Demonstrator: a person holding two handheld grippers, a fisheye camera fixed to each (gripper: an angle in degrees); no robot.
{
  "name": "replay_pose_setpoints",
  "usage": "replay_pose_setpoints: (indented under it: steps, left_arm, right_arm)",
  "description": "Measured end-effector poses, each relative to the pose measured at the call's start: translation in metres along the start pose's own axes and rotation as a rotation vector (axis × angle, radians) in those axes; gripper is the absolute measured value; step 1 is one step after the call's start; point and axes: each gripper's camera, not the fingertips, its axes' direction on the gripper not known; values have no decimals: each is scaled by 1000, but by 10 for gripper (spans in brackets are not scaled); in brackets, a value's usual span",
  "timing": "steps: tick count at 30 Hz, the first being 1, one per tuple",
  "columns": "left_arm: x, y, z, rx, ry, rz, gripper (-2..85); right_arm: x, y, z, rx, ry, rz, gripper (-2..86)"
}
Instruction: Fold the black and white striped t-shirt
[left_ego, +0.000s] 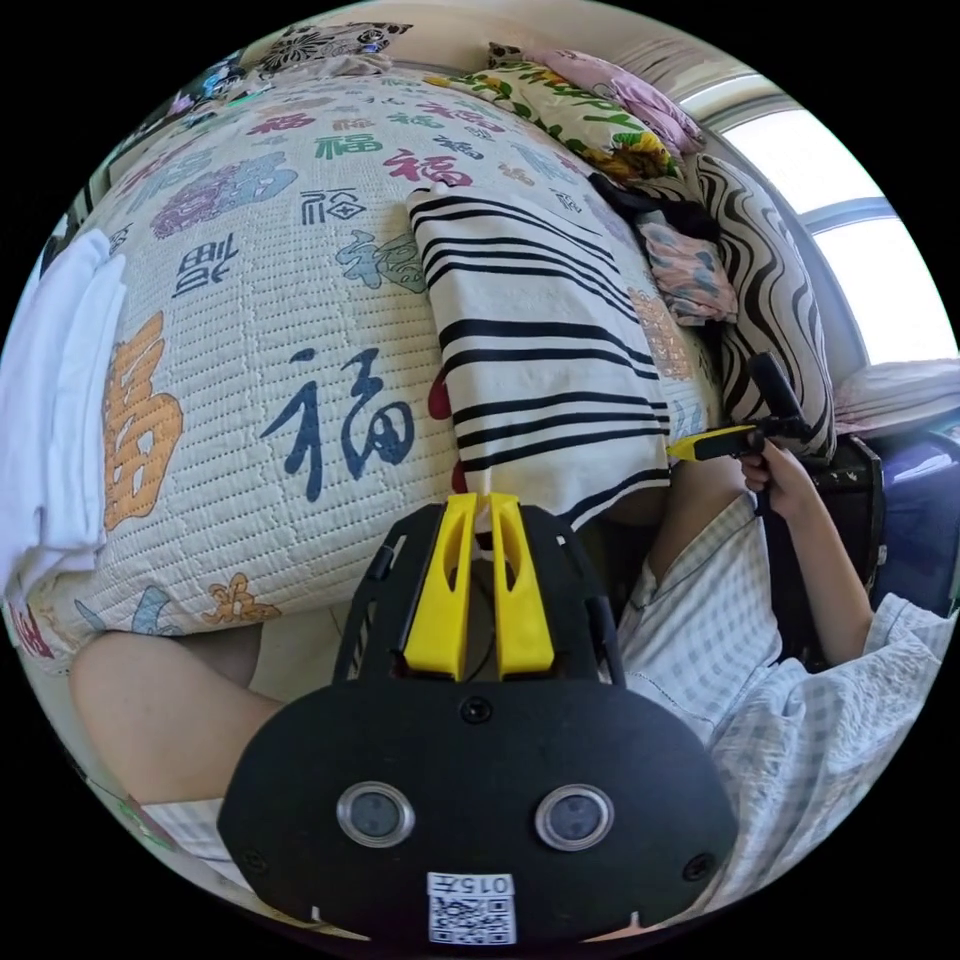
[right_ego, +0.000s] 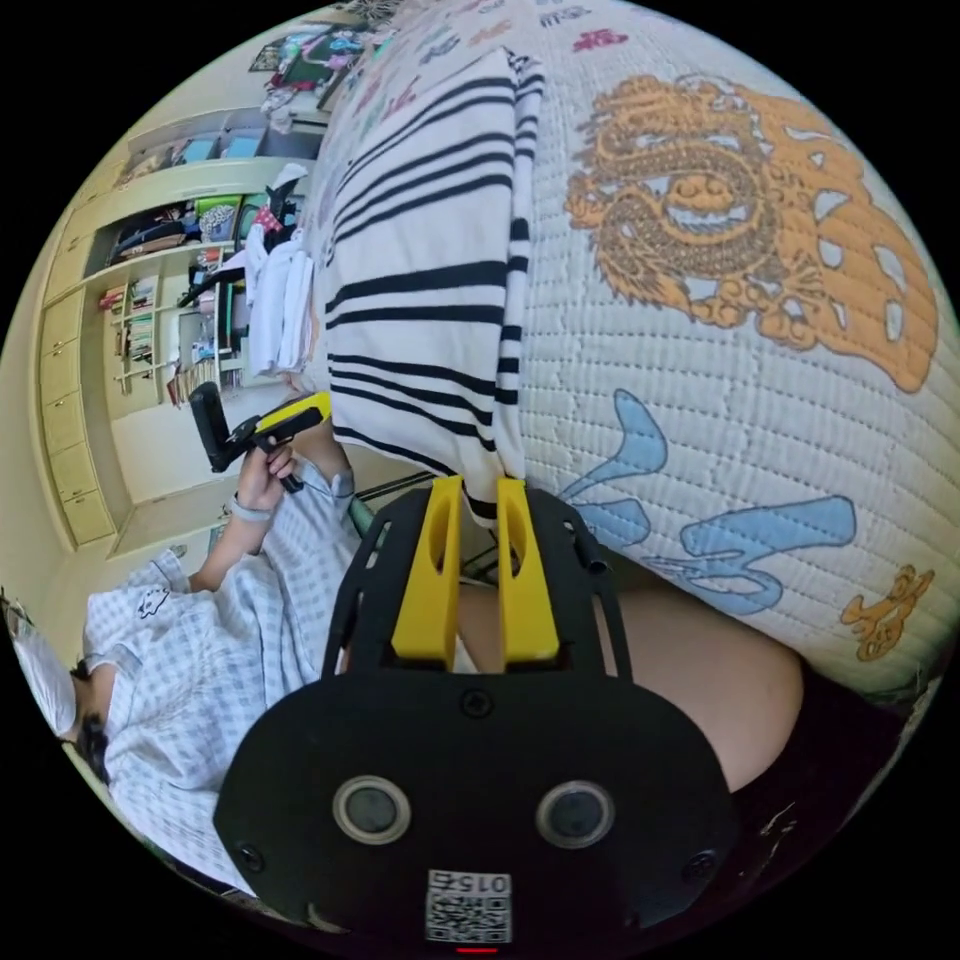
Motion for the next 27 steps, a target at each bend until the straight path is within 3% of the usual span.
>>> replay_pose_setpoints:
  steps: [7, 13, 16, 21, 27]
  left_arm:
    - [-1, 5, 1, -16, 49, 0, -5]
    - [14, 8, -7, -9, 13, 79, -6]
    - [8, 6, 9, -58, -62, 66, -2]
    - [-8, 8, 3, -95, -21, 3, 25]
    - [-21, 19, -16, -27, 99, -34, 77]
  right_arm:
    - [-30, -16, 9, -41, 96, -72, 1]
    - [-47, -2, -21, 66, 123, -81, -4]
    - [-48, -20, -1, -19, 150, -61, -2]
    - [-59, -44, 22, -100, 153, -51, 22]
    - [-135, -76, -38, 83, 182, -223, 80]
